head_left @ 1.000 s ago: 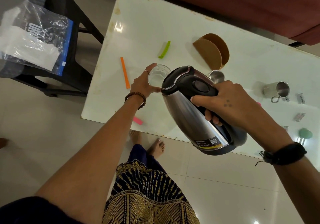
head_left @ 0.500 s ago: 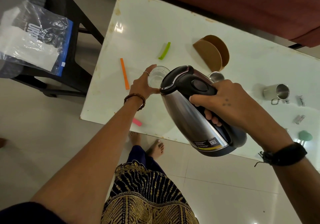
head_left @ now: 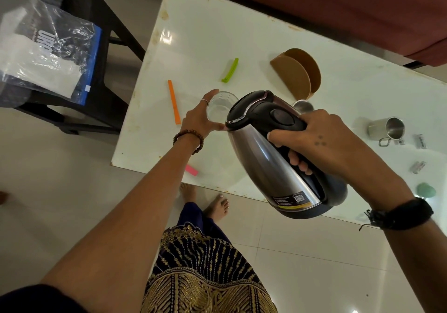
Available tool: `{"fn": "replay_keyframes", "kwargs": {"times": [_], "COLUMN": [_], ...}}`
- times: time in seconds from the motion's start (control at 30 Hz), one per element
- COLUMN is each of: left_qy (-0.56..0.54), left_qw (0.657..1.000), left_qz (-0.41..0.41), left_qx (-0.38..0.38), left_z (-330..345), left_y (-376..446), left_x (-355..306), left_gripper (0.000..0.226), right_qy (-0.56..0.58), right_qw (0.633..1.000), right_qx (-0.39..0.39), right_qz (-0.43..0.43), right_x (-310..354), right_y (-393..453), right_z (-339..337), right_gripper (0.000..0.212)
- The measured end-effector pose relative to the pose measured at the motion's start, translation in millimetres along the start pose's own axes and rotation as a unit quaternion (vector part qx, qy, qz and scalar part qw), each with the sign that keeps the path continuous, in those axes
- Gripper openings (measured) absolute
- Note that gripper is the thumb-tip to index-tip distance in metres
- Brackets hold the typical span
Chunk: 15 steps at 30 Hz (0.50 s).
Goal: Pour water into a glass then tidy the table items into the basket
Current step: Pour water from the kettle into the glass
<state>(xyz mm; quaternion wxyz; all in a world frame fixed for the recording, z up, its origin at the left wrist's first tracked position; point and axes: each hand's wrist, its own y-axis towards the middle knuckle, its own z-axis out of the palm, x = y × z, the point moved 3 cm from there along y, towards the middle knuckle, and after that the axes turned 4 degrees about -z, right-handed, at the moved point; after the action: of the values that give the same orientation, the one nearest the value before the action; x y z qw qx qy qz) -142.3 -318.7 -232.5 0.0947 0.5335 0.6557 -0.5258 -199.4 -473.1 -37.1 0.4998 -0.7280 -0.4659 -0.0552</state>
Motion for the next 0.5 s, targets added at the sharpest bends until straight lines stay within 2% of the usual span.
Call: {"fn": "replay_keyframes", "kwargs": {"times": [0.2,0.3,0.5], "left_qy": [-0.003,-0.004,-0.005], "left_qw": [1.000,1.000,1.000], "left_qz": [0.002,0.005,-0.001], "left_qx": [0.001,0.004,0.002], "left_z": [-0.9,-1.4,-0.9], "left_y": [-1.6,-2.0,-3.5], "left_x": [-0.8,-1.2,-1.8], "left_gripper": [0.087,0.087,0.086], "right_qy": [-0.013,0.000,-0.014], "right_qw": [1.000,0.999,1.000], "right_qx": [0.000,0.017,0.018], "right_qz": [0.008,0.044,0.019], "right_x": [1.8,3.4,7.1], "right_y": [-3.0,-0.5,-1.9], "right_z": [-1.4,-1.0,-0.5], "right_gripper": [0.030,0.032,0.029]}}
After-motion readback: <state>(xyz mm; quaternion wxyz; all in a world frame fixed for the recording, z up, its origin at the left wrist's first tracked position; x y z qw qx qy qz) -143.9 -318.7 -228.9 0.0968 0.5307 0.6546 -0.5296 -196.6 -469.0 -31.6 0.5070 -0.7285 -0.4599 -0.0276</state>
